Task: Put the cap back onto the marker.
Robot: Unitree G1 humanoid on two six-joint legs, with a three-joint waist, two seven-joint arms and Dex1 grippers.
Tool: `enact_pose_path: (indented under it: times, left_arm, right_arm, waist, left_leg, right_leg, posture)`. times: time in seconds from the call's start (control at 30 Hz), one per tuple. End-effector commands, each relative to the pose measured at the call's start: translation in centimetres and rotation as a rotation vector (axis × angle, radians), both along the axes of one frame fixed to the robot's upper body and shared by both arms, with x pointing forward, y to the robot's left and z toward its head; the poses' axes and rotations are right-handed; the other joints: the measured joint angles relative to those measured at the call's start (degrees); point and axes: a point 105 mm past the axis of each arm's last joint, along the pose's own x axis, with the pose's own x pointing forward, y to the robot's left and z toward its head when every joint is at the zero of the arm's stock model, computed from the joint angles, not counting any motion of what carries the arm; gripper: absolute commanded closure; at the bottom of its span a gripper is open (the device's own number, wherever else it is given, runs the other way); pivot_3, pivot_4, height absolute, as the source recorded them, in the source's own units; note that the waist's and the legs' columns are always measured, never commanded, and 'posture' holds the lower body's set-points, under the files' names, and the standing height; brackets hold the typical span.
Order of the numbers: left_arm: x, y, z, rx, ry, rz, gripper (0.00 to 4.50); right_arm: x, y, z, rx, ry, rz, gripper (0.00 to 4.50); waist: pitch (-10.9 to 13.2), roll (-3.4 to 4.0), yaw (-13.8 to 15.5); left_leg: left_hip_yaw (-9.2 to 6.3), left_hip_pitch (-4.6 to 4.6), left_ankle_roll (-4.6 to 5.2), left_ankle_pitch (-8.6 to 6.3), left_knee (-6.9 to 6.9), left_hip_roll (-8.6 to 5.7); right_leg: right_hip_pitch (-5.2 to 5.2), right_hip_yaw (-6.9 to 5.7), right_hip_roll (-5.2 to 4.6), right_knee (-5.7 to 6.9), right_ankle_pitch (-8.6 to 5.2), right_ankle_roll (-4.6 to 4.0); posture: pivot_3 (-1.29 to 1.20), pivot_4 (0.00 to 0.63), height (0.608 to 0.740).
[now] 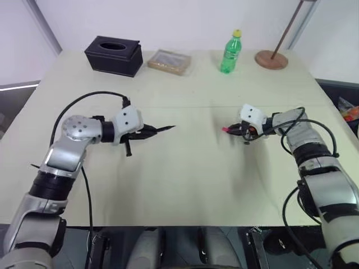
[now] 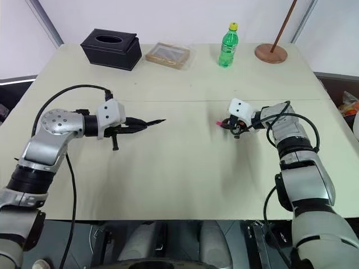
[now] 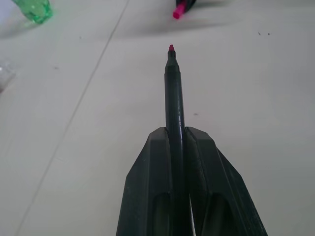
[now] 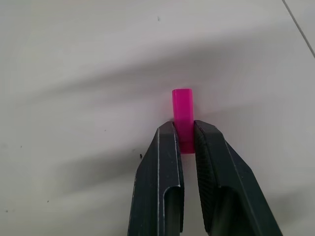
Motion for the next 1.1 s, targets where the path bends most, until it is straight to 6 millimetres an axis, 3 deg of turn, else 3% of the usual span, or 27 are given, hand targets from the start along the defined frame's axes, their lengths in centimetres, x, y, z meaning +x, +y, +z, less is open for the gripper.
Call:
enact_pose_path:
  times: [0.03, 0.33, 0.53, 1.1]
  left_arm:
    - [0.4, -1.0, 1.0, 0.008, -0.058, -0.071, 4.5]
    - [2.0, -3.5, 0.9, 0.042, -0.102, -0.212, 4.5]
    - [2.8, -4.8, 0.5, 0.057, -0.109, -0.271, 4.5]
    - [3.2, -6.6, 1.1, 0.094, -0.295, -0.351, 4.5]
  right_arm:
    - [-0.8, 1.4, 3.3, 0.008, -0.136, 0.07, 4.44]
    - [-5.2, 4.1, 7.0, -0.028, -0.295, 0.095, 4.44]
    - [-7.2, 5.3, 7.5, -0.075, -0.364, 0.083, 4.44]
    - [-8.4, 6.9, 7.5, -0.028, -0.347, 0.074, 4.44]
  waist:
    - [0.0, 0.0, -0.03]
    - [0.0, 0.0, 0.19]
    - [-0.01, -0.02, 0.22]
    - [0.0, -0.03, 0.17]
  left_leg:
    - [0.01, -0.02, 0.0, 0.0, 0.0, 0.0]
    - [0.02, -0.23, 0.01, 0.0, 0.05, -0.03]
    - [0.01, -0.25, 0.02, -0.01, 0.1, -0.06]
    - [0.0, -0.26, 0.03, -0.01, 0.11, -0.04]
  right_leg:
    - [-0.03, 0.01, -0.01, 0.0, 0.0, 0.0]
    - [-0.22, -0.02, 0.0, 0.03, 0.0, 0.01]
    - [-0.2, -0.04, 0.0, 0.02, 0.0, 0.01]
    - [-0.2, -0.04, 0.03, 0.02, 0.0, 0.01]
  posture:
    - [0.0, 0.15, 0.74]
    - [0.0, 0.15, 0.74]
    - [0.0, 0.15, 0.74]
    - [0.0, 0.15, 0.74]
